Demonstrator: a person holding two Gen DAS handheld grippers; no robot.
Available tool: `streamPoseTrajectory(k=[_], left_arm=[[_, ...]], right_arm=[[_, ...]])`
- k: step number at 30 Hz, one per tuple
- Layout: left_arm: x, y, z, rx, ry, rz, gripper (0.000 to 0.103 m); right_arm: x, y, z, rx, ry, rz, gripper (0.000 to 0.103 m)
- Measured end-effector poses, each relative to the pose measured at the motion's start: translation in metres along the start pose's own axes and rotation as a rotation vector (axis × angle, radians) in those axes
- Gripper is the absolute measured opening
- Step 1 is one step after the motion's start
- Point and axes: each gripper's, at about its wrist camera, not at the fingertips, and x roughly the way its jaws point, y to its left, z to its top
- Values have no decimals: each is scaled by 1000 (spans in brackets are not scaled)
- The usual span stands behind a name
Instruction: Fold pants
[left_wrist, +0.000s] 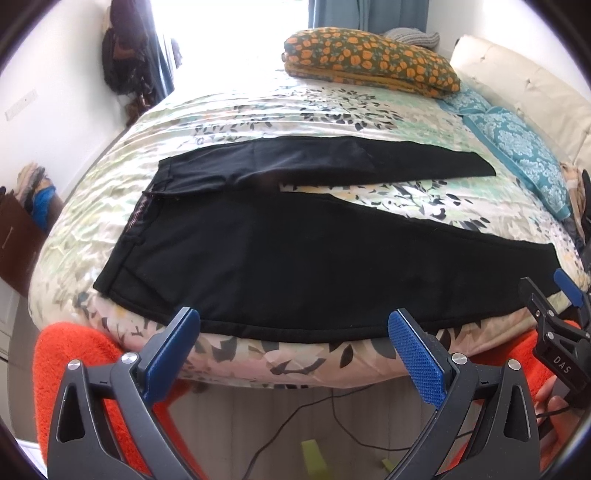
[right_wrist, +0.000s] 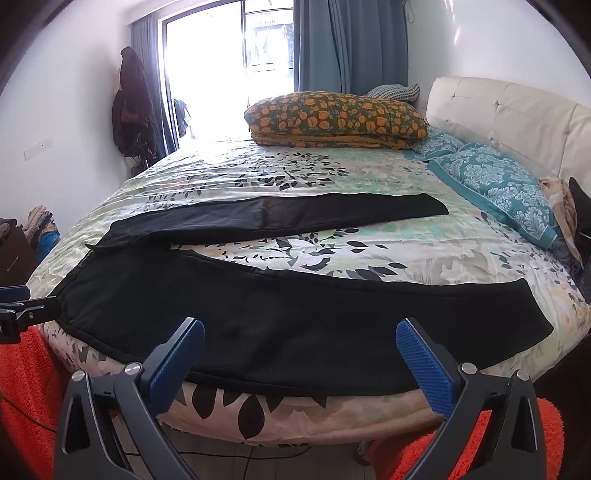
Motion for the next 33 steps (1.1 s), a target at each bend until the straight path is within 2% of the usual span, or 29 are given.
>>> streamPoseTrajectory(k=[12, 33], left_arm=[[-6, -1, -3, -3, -8, 12, 102], [-9, -11, -5, 26, -11, 14, 102]], right_arm=[[-3, 7, -1, -29, -27, 6, 103], [-3, 1, -1, -6, -33, 7, 103]])
